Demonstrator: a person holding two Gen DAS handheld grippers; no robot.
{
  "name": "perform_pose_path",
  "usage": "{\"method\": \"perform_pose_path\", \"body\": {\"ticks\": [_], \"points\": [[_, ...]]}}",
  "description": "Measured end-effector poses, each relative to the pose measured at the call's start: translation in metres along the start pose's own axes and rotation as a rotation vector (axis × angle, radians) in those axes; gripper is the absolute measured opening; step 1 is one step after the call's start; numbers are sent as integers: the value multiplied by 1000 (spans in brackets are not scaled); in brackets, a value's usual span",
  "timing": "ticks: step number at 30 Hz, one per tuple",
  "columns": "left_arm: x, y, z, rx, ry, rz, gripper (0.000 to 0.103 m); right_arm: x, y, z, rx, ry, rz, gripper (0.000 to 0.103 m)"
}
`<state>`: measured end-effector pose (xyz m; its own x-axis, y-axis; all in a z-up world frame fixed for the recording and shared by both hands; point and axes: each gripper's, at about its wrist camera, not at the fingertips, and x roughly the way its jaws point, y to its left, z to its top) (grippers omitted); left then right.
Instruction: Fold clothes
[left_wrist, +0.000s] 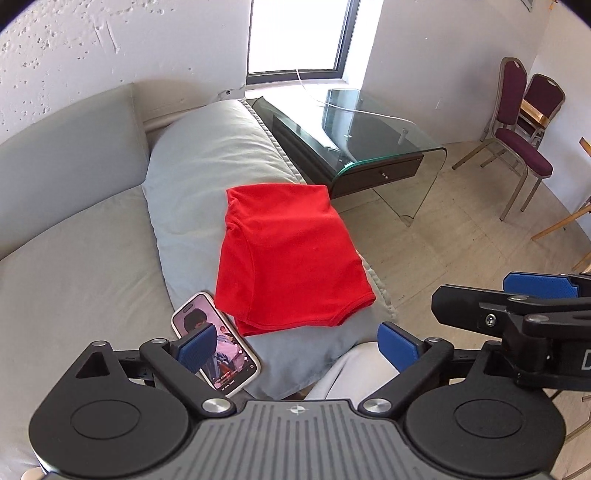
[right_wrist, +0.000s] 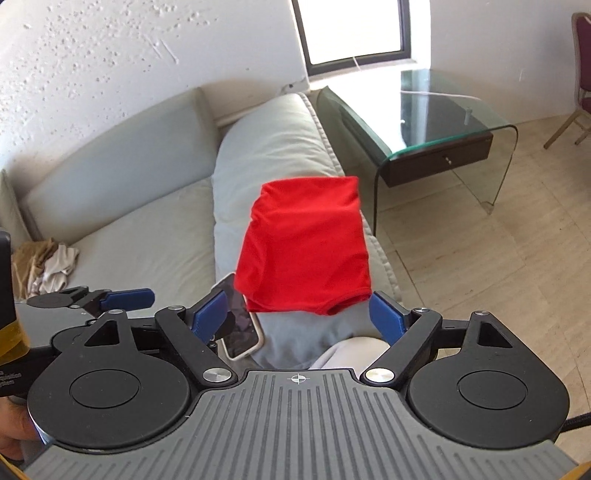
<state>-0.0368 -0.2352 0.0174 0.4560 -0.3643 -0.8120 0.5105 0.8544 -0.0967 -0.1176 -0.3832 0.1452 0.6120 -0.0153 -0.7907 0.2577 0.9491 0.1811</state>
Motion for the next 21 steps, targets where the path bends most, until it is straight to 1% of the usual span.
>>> {"method": "perform_pose_path", "body": {"ticks": [3, 6, 9, 14, 17, 21], "points": [[-5, -2, 0, 2, -13, 12, 99, -4, 0, 1, -4, -9, -17, 87], [-9, -5, -1, 22, -32, 27, 100, -5, 0, 1, -17, -15, -40, 88], [-9, -6, -2, 28, -39, 25, 100, -4, -1, 0, -20, -13, -47, 88], [-8, -7, -5, 28, -28, 23, 99, 4, -5, -2, -19, 1, -74, 88], [-8, -9, -6, 22, -21, 38, 100, 6, -8, -3, -19, 7, -83, 88], [-9, -10, -6, 14, -21, 43, 101, 6, -11, -4, -30, -4, -115, 89]]}}
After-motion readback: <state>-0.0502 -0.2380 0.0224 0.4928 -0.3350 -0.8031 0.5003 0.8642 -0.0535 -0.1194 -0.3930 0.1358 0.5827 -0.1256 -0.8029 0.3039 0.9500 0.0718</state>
